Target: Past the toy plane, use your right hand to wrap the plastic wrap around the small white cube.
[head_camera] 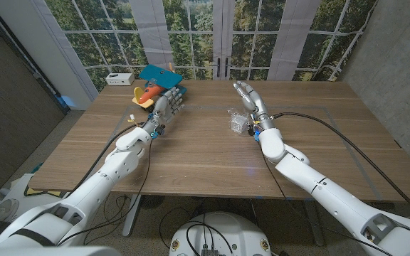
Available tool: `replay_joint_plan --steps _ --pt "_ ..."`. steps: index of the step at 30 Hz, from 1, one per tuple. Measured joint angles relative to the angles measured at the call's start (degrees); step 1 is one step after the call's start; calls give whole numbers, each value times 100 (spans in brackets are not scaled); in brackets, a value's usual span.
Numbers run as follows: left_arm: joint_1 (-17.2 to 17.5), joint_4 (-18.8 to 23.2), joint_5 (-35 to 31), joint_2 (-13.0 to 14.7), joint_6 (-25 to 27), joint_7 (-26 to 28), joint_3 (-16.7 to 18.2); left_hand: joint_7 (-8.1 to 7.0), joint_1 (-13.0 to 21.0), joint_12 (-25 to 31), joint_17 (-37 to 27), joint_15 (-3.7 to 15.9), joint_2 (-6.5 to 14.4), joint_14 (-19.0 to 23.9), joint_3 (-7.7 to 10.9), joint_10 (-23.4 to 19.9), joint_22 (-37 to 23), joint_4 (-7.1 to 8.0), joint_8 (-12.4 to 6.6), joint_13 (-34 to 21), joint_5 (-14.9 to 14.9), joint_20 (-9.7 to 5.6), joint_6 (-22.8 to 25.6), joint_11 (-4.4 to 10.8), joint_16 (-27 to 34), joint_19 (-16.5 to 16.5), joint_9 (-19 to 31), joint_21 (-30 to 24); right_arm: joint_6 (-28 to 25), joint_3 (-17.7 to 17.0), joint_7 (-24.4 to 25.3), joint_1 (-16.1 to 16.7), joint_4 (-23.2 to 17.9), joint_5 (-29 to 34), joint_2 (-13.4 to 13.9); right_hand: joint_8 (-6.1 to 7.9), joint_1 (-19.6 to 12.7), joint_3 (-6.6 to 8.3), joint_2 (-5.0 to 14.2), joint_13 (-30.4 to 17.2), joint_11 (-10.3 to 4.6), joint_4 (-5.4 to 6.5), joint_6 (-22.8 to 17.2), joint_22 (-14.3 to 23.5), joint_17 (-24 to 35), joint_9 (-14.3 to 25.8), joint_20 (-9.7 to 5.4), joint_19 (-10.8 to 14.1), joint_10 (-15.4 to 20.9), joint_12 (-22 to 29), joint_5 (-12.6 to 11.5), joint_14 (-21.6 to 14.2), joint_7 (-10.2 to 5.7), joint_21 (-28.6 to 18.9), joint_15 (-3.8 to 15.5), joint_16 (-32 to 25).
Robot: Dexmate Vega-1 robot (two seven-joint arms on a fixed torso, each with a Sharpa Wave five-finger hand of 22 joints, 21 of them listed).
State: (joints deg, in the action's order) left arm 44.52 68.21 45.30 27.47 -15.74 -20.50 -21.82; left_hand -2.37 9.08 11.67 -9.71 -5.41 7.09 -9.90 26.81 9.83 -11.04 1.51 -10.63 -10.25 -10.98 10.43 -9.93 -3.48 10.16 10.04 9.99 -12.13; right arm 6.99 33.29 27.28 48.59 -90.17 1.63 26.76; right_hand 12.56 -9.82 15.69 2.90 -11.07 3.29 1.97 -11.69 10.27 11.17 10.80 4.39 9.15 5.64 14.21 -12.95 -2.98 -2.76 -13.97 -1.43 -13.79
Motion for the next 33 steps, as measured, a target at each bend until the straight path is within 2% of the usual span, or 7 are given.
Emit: replay_joint_plan --steps 3,11,22,28,31,33 --pt "0 -65 11 -20 -61 -20 20 0 0 0 0 0 0 0 0 0 0 0 0 0 0 0 0 0 0 0 0 0 85 -95 -14 41 1 -109 3 11 -23 7 68 0 0 -7 -51 0 0 0 -9 9 0 0 -1 0 52 0 0 0" --pt "-21 -247 40 -78 -200 -75 76 1 -23 9 0 21 -23 22 -19 0 0 19 0 0 0 -32 1 0 23 -32 0 -45 189 -313 -26 152 -59 -340 38 44 -53 78 97 0 20 -31 -174 0 0 0 -29 29 20 0 -1 -31 112 0 -31 0" --pt "-45 -420 84 -117 -343 -138 154 1 -46 9 0 52 -46 -10 -42 10 12 42 0 0 0 -31 1 33 23 -31 0 -45 366 -611 -106 286 -93 -805 24 44 -91 94 180 0 40 -48 -235 -1 0 0 1 60 40 -23 -1 -62 111 0 -62 28" --pt "-69 -512 116 -108 -342 -225 177 1 -46 9 0 52 -46 -10 -42 10 12 42 0 0 0 -31 1 32 23 -32 0 -45 494 -751 -156 346 -17 -1078 -13 44 -91 118 180 1 82 -71 -266 -1 -26 0 24 82 82 -23 -1 -103 143 0 -103 28" --pt "-74 -534 130 -89 -324 -269 183 1 -46 9 0 52 -46 -10 -42 10 12 41 0 0 0 -31 1 32 23 -31 0 -45 573 -818 -181 368 57 -1203 -45 44 -129 118 218 1 53 -71 -266 -1 -26 -1 33 91 115 -23 -1 -134 143 0 -134 28" --pt "-74 -541 136 -75 -310 -291 186 1 -46 9 0 52 -46 -9 -42 10 12 42 0 0 0 -31 1 32 23 -31 0 -45 625 -849 -194 379 100 -1269 -62 44 -129 117 218 1 92 -71 -287 -1 -20 -1 11 112 154 -23 -1 -134 164 0 -134 28"
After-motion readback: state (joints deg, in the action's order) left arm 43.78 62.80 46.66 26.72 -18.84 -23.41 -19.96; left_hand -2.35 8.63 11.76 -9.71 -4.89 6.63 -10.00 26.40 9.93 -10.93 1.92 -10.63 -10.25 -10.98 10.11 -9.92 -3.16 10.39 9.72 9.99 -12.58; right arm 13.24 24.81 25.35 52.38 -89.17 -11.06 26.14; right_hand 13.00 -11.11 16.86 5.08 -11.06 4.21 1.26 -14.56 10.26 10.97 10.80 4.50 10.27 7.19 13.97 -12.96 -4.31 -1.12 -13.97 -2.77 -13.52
